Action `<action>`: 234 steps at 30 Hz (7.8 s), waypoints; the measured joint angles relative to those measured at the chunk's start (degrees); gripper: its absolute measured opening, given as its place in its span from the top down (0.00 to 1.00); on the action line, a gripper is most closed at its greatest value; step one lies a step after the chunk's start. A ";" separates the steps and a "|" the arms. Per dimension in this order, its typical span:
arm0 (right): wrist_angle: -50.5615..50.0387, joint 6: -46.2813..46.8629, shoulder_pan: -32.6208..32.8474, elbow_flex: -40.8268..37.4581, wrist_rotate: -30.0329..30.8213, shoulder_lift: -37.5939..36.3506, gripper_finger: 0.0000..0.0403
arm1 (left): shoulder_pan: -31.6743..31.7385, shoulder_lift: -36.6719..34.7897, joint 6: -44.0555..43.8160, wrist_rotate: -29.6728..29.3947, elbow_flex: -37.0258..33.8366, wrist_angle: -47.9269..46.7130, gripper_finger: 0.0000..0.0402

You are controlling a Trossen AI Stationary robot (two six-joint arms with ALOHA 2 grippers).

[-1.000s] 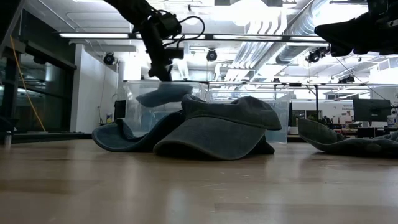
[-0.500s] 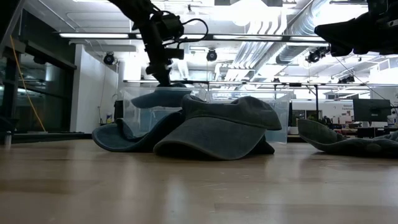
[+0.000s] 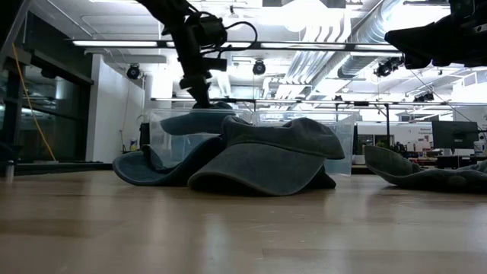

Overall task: Pick and place caps into container
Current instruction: Put the left blue cap into the left transparent container, then put the blue cap into the left transparent container

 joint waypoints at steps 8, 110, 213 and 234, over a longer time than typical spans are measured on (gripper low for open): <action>0.02 0.01 -0.02 0.02 0.00 0.00 0.92 | 0.07 0.00 -1.29 -0.22 -0.01 -0.64 0.92; -0.87 0.00 0.00 0.00 0.00 0.02 0.92 | -25.44 -23.68 -111.44 -9.46 -51.79 25.51 0.45; 5.42 -5.90 -1.84 0.00 6.94 1.63 0.92 | -40.99 -18.60 -39.02 -79.49 -11.98 -7.84 0.97; 21.28 -11.70 -36.09 19.81 -18.54 40.51 0.73 | -29.59 -12.84 -34.59 -79.19 -13.78 -0.06 0.97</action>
